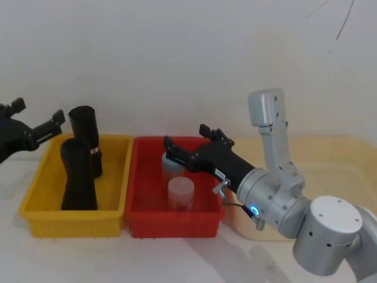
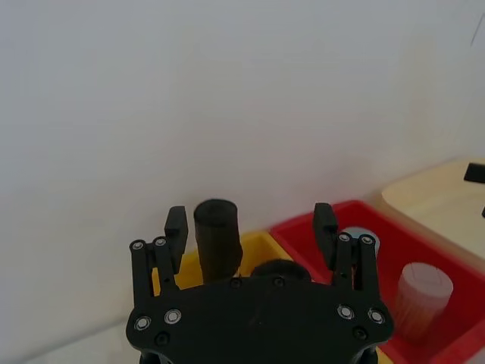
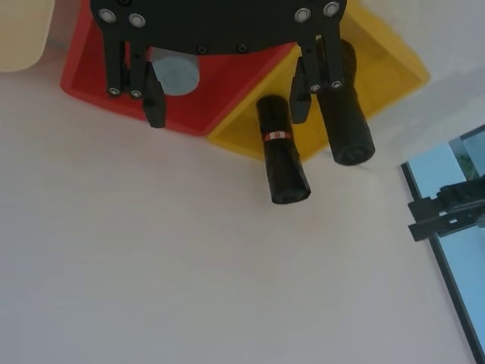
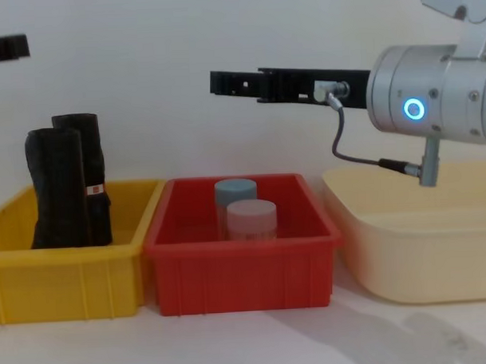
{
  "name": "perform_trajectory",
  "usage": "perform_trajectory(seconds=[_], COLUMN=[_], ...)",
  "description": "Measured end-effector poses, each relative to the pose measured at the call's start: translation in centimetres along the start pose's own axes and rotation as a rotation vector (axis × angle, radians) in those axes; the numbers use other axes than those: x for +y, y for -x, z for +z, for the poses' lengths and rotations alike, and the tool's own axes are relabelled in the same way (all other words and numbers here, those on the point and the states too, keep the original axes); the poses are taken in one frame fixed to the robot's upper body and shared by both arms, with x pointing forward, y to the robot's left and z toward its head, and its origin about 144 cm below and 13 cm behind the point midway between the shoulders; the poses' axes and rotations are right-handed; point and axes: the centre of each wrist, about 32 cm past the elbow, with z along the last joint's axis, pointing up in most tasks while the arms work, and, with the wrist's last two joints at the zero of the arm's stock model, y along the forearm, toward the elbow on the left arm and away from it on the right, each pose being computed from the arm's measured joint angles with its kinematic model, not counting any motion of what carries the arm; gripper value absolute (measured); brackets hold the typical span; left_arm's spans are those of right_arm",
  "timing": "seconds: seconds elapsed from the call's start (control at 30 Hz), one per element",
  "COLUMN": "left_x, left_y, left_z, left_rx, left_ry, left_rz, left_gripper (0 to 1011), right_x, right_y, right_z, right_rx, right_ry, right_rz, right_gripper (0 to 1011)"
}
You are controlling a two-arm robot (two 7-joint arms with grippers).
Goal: Pick up the garbage bag with the one hand and transfer it to the other hand.
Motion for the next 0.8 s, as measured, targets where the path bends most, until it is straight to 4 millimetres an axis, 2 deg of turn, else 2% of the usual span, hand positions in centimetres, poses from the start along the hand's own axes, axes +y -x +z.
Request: perform_trajectory(seconds=[0.8], left_x=[-1.7], left_y=[-0.4], left_z=[-2.1], left_rx=[-0.11], left_ry=[-0.155], left_rz=[-0.102], left_gripper=[1000], right_x=[-1.0], right_y=[-0.4], right_z=[-0.8], right_rx=[0.015], right_ry=[0.052], right_rz=[0.005], right_gripper=[999])
